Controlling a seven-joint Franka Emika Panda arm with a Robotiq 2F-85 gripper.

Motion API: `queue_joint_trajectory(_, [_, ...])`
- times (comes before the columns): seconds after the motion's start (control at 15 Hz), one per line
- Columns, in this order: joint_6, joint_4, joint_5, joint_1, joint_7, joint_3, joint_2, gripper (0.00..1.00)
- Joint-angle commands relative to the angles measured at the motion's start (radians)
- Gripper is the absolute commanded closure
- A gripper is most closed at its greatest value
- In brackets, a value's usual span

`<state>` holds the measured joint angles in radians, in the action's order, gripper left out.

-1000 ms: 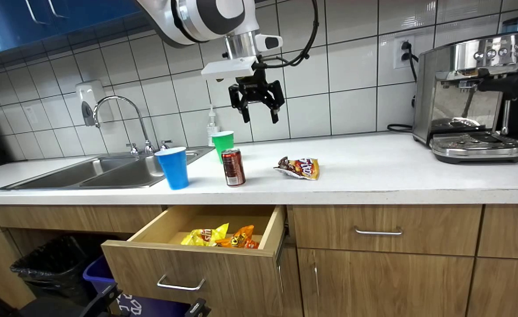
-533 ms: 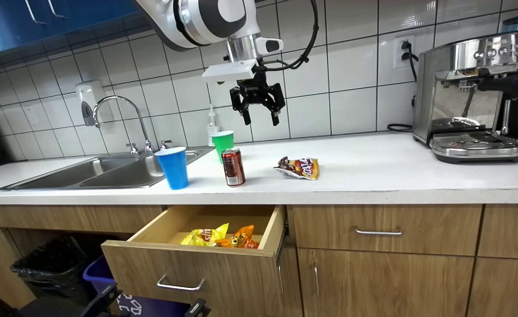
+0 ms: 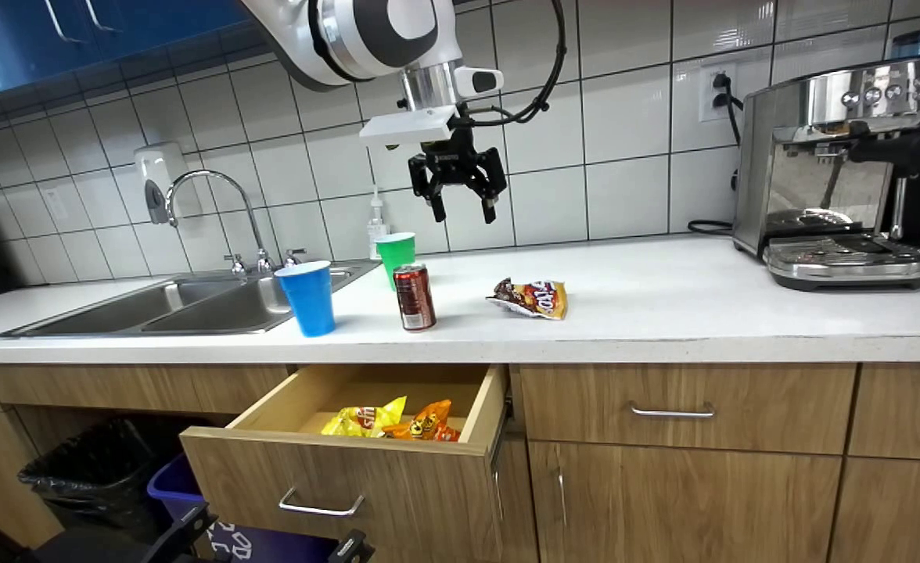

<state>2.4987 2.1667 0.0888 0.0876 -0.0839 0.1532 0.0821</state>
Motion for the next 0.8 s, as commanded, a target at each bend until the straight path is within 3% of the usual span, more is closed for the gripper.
queue_joint_trajectory(0.0, [0.008, -0.006, -0.012, 0.014, 0.021, -0.013, 0.006, 0.00])
queue_joint_trajectory(0.73, [-0.025, -0.215, -0.038, 0.011, 0.406, 0.042, 0.202, 0.00])
